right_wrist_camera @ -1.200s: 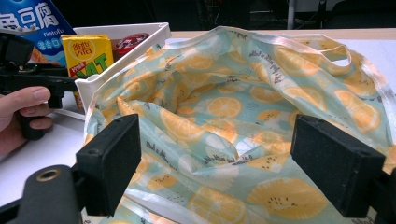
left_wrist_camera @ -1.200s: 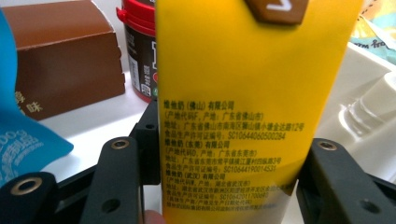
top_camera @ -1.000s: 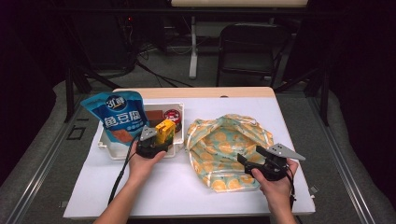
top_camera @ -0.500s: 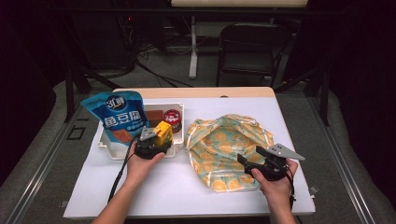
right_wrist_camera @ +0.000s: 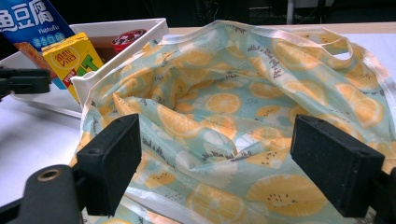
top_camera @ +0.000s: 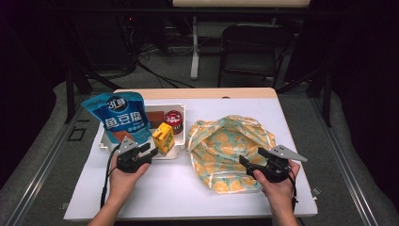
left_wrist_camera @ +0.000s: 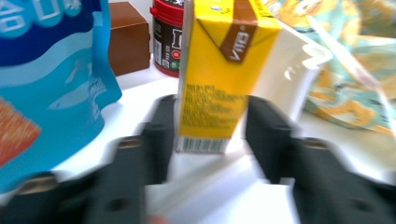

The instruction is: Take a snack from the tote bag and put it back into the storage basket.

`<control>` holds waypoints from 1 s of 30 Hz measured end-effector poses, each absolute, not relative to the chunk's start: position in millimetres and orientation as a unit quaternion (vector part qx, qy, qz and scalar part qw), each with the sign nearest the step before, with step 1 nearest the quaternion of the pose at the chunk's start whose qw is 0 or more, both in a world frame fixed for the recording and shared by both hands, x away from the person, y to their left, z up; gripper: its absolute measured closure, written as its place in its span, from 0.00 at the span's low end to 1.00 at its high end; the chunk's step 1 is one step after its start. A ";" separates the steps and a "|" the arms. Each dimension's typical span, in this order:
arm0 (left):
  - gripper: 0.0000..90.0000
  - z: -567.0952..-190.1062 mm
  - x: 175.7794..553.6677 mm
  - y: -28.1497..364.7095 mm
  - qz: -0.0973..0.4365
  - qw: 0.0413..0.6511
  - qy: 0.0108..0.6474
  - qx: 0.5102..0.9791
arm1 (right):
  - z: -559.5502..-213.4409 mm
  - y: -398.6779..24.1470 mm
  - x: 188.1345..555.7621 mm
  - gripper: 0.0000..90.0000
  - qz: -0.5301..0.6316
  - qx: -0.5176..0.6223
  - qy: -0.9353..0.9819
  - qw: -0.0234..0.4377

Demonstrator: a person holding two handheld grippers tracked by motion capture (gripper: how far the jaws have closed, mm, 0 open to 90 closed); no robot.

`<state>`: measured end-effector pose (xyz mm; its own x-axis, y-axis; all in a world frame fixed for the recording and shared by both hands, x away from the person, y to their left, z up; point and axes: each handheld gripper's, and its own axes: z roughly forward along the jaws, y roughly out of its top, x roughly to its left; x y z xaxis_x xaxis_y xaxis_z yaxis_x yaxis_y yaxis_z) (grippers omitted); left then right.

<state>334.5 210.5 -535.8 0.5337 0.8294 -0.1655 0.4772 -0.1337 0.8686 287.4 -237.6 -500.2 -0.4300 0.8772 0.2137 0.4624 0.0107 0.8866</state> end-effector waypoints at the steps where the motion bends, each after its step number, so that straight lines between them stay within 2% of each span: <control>1: 0.89 -536.0 334.1 209.9 0.173 0.490 0.442 0.731 | -500.2 -237.3 287.7 0.18 0.502 0.492 0.681 0.206; 3: 1.00 -535.7 335.8 201.2 0.162 0.490 0.427 0.743 | -500.3 -235.8 288.2 0.18 0.502 0.491 0.682 0.205; 12: 1.00 -541.1 343.5 168.6 0.175 0.471 0.417 0.757 | -501.9 -233.2 288.4 0.18 0.500 0.491 0.684 0.204; 30: 1.00 -543.9 354.6 195.0 0.182 0.468 0.484 0.716 | -503.4 -235.1 288.9 0.18 0.496 0.493 0.685 0.203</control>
